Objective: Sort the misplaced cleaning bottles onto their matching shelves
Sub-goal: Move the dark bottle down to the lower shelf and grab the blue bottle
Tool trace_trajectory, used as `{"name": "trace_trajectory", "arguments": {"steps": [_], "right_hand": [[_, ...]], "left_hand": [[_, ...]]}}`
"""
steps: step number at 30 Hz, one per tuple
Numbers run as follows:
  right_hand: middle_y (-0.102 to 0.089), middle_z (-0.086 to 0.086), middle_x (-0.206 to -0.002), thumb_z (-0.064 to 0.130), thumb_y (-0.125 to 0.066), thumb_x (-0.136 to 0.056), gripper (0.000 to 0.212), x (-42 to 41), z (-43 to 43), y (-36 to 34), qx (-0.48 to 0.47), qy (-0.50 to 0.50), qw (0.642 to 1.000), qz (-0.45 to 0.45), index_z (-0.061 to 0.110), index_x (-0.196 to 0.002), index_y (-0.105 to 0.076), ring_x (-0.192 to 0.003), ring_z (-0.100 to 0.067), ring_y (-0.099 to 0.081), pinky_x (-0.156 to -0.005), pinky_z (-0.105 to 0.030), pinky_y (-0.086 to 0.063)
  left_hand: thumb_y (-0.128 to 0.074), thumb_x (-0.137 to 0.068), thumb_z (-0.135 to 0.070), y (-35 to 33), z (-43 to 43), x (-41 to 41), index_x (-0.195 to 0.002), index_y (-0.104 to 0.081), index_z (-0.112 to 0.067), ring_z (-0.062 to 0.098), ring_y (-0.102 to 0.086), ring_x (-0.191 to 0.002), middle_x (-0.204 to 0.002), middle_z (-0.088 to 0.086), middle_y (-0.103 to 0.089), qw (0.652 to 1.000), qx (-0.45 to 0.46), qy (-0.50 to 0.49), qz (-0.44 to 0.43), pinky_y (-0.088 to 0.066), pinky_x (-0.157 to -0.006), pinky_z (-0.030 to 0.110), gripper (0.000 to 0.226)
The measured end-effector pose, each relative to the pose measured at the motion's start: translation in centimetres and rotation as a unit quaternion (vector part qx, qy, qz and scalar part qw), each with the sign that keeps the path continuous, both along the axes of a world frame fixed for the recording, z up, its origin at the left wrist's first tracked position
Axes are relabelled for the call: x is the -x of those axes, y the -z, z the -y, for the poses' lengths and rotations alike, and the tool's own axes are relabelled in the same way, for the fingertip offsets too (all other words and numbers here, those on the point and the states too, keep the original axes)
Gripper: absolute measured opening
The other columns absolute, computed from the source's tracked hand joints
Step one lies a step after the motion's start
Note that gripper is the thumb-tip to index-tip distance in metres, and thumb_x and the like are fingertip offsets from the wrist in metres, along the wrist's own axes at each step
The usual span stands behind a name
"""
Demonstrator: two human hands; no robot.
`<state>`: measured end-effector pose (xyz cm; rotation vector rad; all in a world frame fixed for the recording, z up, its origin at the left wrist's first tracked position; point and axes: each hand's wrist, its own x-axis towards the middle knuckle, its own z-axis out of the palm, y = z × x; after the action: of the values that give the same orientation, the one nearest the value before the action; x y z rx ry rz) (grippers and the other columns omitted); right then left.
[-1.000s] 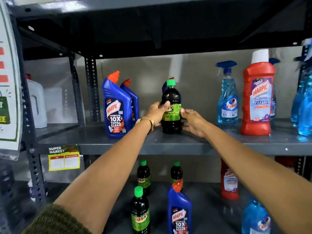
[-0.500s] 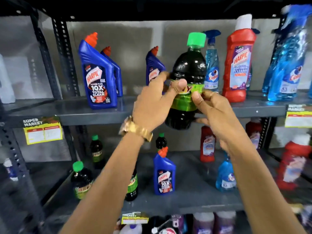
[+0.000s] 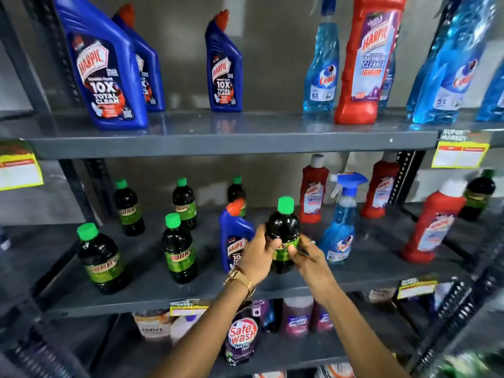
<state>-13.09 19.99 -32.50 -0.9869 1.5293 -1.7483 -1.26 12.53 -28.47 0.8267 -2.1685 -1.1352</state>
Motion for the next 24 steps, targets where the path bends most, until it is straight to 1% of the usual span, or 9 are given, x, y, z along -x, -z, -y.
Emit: {"name": "trace_trajectory", "arguments": {"steps": [2,4,7,9,15,18,19,21,24], "right_hand": [[-0.069,0.005,-0.097,-0.004,-0.051,-0.092,0.037,1.1,1.6,2.7,-0.036,0.005,0.999,0.026,0.021,-0.118,-0.058,-0.080,0.004,-0.069,-0.066,-0.012,-0.054],[-0.067,0.005,-0.090,-0.005,-0.050,-0.092,0.034,2.1,2.9,4.8,-0.063,0.025,0.997,0.036,0.022,-0.110,-0.060,-0.075,0.001,-0.066,-0.060,-0.011,-0.052],[-0.065,-0.014,-0.116,-0.005,-0.050,-0.092,0.037,3.1,4.7,5.8,-0.065,0.035,0.997,0.032,0.010,-0.126,-0.054,-0.106,-0.021,-0.058,-0.099,-0.041,-0.050],[-0.060,-0.021,-0.128,-0.003,-0.051,-0.092,0.043,3.7,5.5,5.8,-0.064,0.036,0.997,0.025,0.006,-0.134,-0.048,-0.116,-0.028,-0.056,-0.109,-0.051,-0.040],[-0.055,-0.014,-0.137,0.005,-0.052,-0.094,0.047,3.4,6.3,5.9,-0.088,0.073,0.993,0.009,0.010,-0.139,-0.044,-0.127,-0.027,-0.051,-0.113,-0.047,-0.037],[-0.055,-0.009,-0.130,0.015,-0.058,-0.091,0.047,0.7,5.7,6.8,-0.064,0.236,0.958,0.147,0.008,-0.137,-0.046,-0.121,-0.022,-0.052,-0.109,-0.037,-0.039],[-0.057,-0.010,-0.119,0.016,-0.059,-0.091,0.040,-0.8,5.7,7.2,-0.051,0.287,0.936,0.200,0.006,-0.129,-0.051,-0.110,-0.021,-0.054,-0.100,-0.037,-0.042],[-0.058,-0.012,-0.103,0.014,-0.054,-0.093,0.021,-4.2,5.9,8.1,-0.039,0.277,0.926,0.255,0.005,-0.112,-0.056,-0.096,-0.023,-0.054,-0.087,-0.041,-0.047],[-0.059,-0.018,-0.113,0.007,-0.049,-0.095,0.027,-7.4,6.4,8.4,-0.046,0.198,0.950,0.238,-0.003,-0.120,-0.054,-0.103,-0.022,-0.052,-0.097,-0.040,-0.045]], "left_hand": [[-0.048,-0.095,-0.021,2.5,1.0,1.5,-0.135,-0.039,-0.008,0.034,-0.058,-0.116,-0.125,0.018,-0.061,0.999,-0.017,-0.021,0.024,-0.046,-0.096,0.042,0.043],[-0.048,-0.095,-0.023,4.5,2.0,2.8,-0.137,-0.037,-0.007,0.036,-0.059,-0.114,-0.126,0.020,-0.061,0.998,-0.020,-0.040,0.045,-0.046,-0.095,0.043,0.046],[-0.047,-0.095,-0.024,6.0,3.2,4.1,-0.137,-0.038,-0.007,0.036,-0.059,-0.113,-0.125,0.021,-0.062,0.997,-0.026,-0.068,0.023,-0.046,-0.095,0.042,0.046],[-0.047,-0.095,-0.024,6.4,3.9,5.0,-0.136,-0.039,-0.008,0.036,-0.058,-0.115,-0.125,0.020,-0.061,0.996,-0.038,-0.083,0.006,-0.046,-0.096,0.042,0.045],[-0.051,-0.092,-0.012,7.7,3.6,5.9,-0.134,-0.044,-0.007,0.033,-0.059,-0.114,-0.123,0.019,-0.064,0.992,-0.034,-0.117,-0.027,-0.041,-0.093,0.028,0.043],[-0.050,-0.092,-0.007,8.7,2.8,4.2,-0.134,-0.046,-0.005,0.021,-0.058,-0.115,-0.128,0.015,-0.062,0.993,-0.022,-0.090,-0.067,-0.042,-0.102,0.028,0.042],[-0.050,-0.092,-0.007,9.1,2.6,3.4,-0.128,-0.052,-0.004,0.018,-0.061,-0.109,-0.123,0.015,-0.065,0.993,-0.010,-0.086,-0.082,-0.046,-0.101,0.032,0.036],[-0.049,-0.093,-0.012,10.0,2.3,1.4,-0.111,-0.064,-0.008,0.015,-0.067,-0.091,-0.101,0.010,-0.074,0.990,0.015,-0.093,-0.109,-0.055,-0.088,0.036,0.024],[-0.048,-0.090,-0.020,10.3,2.6,-1.3,-0.097,-0.065,-0.016,0.006,-0.060,-0.080,-0.078,-0.005,-0.068,0.971,0.076,-0.187,-0.130,-0.051,-0.078,0.027,0.019]]}}
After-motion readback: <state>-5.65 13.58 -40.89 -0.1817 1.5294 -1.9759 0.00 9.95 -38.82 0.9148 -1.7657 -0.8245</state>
